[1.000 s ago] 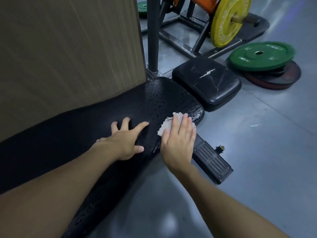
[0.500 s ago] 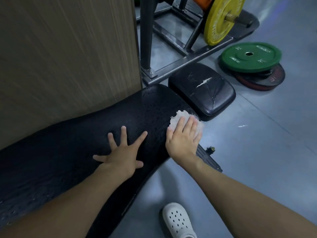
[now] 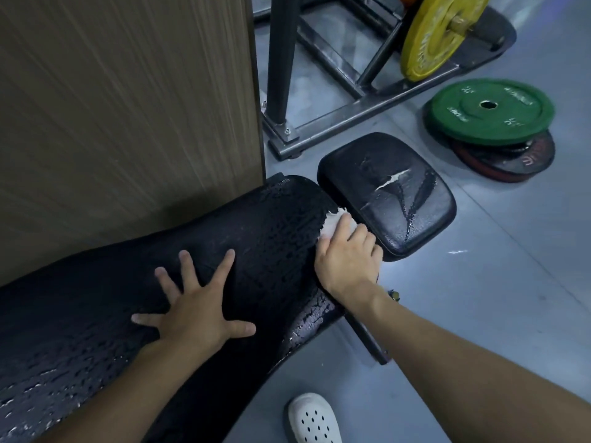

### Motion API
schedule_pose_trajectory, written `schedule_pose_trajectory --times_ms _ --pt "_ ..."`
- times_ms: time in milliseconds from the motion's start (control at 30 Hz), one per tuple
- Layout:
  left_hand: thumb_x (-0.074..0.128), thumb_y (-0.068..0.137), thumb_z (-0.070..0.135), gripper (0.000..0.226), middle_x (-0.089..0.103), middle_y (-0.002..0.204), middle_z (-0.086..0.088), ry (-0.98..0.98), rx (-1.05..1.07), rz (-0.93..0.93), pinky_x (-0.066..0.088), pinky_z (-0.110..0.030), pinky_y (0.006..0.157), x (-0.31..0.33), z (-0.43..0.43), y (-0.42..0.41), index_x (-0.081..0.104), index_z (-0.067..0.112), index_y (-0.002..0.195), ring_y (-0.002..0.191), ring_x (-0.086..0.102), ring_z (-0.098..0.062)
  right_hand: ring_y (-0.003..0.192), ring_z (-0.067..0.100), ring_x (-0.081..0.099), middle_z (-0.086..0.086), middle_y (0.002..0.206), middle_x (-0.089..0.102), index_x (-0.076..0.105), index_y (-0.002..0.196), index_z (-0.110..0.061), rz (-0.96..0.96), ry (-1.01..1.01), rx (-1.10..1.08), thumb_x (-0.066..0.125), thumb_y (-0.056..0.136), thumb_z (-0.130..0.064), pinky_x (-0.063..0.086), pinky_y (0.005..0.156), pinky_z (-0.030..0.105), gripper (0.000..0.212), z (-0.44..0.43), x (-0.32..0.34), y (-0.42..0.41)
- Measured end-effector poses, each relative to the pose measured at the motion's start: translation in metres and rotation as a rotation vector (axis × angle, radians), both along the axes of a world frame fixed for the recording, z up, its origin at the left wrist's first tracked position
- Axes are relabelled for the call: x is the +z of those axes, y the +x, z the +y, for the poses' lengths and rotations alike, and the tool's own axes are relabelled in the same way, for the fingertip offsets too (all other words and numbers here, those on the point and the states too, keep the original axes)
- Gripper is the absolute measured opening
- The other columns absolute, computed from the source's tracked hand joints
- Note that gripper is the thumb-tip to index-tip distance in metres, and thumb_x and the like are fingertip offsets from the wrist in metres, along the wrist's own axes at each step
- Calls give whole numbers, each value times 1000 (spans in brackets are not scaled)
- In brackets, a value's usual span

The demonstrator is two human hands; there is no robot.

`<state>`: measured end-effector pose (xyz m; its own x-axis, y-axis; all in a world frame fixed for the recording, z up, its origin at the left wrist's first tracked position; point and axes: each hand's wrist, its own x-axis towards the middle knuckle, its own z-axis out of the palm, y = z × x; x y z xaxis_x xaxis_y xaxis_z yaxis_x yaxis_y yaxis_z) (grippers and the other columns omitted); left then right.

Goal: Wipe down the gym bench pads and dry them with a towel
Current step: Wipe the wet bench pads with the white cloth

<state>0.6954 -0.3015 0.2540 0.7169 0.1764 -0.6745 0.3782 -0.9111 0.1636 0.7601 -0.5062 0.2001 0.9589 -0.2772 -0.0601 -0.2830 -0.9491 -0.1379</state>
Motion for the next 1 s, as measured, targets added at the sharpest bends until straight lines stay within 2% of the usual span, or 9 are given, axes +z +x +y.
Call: schedule_pose_trajectory --times_ms 133,200,267,367,433,567,733,900,1000 --pt "83 63 57 128 -48 148 -1 -3 18 18 9 -85 98 0 0 5 -22 68 136 138 -38 -41 77 34 56 18 90 58 55 125 -2 91 -9 34 29 89 -43 43 69 43 61 22 8 36" --pt "82 62 59 127 -45 149 -2 -2 6 20 10 -84 99 2 -1 6 -22 67 135 139 -36 -42 83 35 56 19 98 58 50 132 -3 119 -26 99 27 91 -44 43 72 44 62 19 11 38" --pt "81 62 63 124 -36 154 -3 -7 -11 -5 13 -80 102 6 4 9 -17 67 137 142 -30 -41 96 36 54 21 112 54 38 144 -6 120 -38 184 23 93 -47 43 82 46 66 4 7 25" --pt "80 66 62 115 -17 159 1 3 11 -86 20 -75 104 10 24 19 -6 64 142 147 -16 -33 99 38 52 22 115 50 34 146 -5 44 -41 228 30 93 -46 44 84 48 67 -22 5 -10" --pt "81 67 58 117 -24 158 4 17 76 -82 19 -78 102 9 35 24 -7 63 143 146 -20 -31 99 40 52 24 115 50 36 145 -2 34 -78 238 32 92 -45 45 84 49 68 -25 1 -17" --pt "82 70 49 120 -36 155 3 14 112 -40 13 -83 99 1 35 27 -15 65 140 142 -31 -35 104 44 53 32 123 51 35 144 3 51 -123 239 24 92 -46 44 87 52 72 2 0 20" --pt "83 70 45 122 -38 153 3 13 123 -26 11 -84 98 -2 36 30 -15 66 138 141 -33 -38 107 39 50 26 124 49 30 141 -2 102 -158 350 12 88 -48 41 90 49 73 40 6 85" --pt "84 69 44 123 -41 152 3 -1 133 -19 8 -85 98 0 35 28 -14 65 140 139 -37 -38 114 35 48 16 127 50 33 140 -14 72 -115 637 26 97 -48 38 95 46 56 30 4 110" --pt "84 69 44 122 -41 152 1 4 140 -10 7 -85 98 1 35 30 -13 64 141 139 -38 -37 123 32 46 11 134 49 35 141 -16 82 -77 608 28 98 -47 35 101 46 54 30 4 113"
